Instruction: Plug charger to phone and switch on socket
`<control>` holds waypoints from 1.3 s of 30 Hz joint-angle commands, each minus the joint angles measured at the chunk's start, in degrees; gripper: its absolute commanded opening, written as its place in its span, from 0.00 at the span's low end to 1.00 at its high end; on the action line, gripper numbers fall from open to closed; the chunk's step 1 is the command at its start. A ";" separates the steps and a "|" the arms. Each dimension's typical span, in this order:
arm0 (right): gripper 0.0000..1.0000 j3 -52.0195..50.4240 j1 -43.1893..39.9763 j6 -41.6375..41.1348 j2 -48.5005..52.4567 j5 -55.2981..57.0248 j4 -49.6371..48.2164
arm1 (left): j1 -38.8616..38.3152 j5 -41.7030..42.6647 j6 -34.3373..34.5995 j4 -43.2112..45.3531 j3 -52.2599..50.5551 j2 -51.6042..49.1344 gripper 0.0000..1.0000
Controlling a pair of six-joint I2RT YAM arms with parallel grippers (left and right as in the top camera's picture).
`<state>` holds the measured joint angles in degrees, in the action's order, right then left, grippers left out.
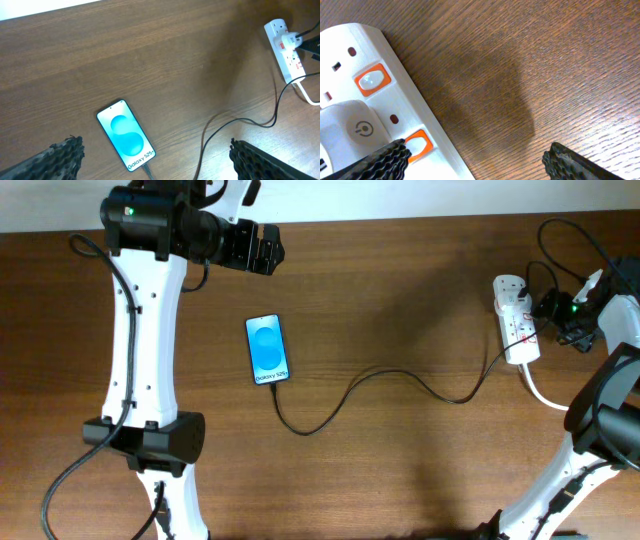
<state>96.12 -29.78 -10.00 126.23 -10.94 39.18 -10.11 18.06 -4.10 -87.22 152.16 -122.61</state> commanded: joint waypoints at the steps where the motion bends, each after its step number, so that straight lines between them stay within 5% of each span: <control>1: 0.91 1.16 0.57 0.98 0.83 1.14 -0.09 | 0.02 0.63 -0.74 0.07 0.55 1.55 1.00; 39: 0.91 0.52 4.26 1.25 5.33 -3.41 4.39 | 0.02 0.63 -0.72 -0.07 0.55 1.55 0.99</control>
<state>97.73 -29.30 -10.13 128.11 -12.47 42.06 -10.11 18.06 -4.10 -87.24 152.16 -122.61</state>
